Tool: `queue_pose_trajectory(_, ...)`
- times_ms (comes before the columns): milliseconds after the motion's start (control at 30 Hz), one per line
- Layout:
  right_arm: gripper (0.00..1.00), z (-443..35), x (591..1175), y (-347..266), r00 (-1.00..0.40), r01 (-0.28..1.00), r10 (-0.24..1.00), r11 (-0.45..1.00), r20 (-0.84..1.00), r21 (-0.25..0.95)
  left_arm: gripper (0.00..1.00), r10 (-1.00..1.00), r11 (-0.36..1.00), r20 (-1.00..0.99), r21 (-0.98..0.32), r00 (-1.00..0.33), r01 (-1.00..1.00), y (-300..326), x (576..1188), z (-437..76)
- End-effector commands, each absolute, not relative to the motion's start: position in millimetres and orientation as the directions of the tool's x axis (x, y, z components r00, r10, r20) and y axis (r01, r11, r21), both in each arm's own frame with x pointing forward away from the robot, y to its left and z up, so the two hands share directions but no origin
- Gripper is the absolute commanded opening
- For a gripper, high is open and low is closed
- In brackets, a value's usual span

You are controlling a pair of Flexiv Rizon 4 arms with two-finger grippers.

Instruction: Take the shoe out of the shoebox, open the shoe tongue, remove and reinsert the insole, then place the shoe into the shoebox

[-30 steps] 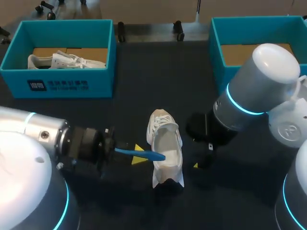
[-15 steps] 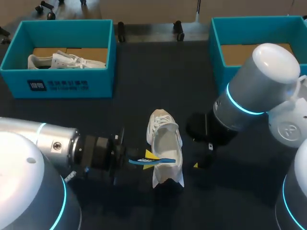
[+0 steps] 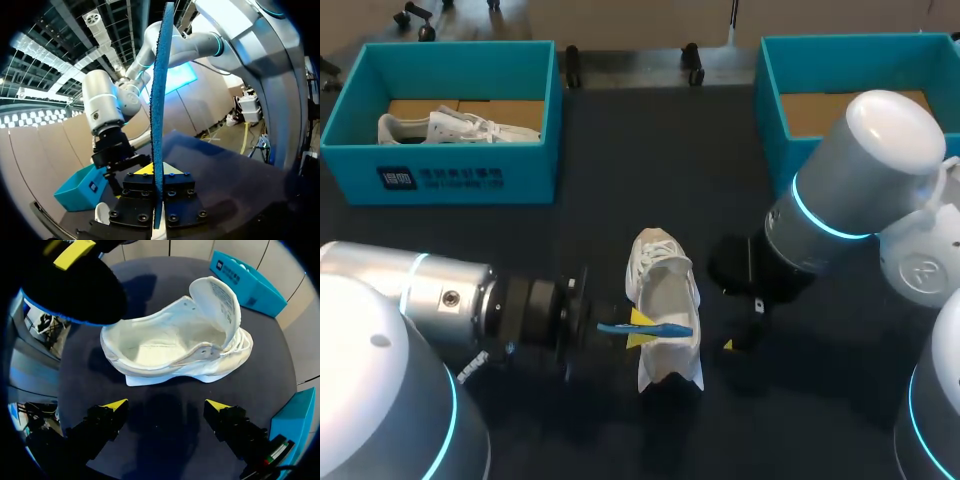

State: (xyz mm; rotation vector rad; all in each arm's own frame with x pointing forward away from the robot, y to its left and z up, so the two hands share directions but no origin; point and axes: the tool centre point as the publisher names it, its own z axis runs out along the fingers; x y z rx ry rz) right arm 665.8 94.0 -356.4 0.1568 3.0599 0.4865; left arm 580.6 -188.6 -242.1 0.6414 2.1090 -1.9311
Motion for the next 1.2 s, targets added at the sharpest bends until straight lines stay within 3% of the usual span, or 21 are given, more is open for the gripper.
queue_pose_trajectory(33,1.0,-357.6,664.6,93.8,-0.994,0.094,0.107,0.945,-0.025,0.313,0.0,0.176,0.047,-0.436,-0.892,-0.883,0.45,-189.7,582.1,-242.1)
queue_pose_trajectory(1200,1.0,-357.6,664.6,93.8,-0.994,0.094,0.107,0.945,-0.025,0.313,0.0,0.101,0.097,-0.451,-0.883,-0.887,0.46,-206.5,602.9,-277.9)
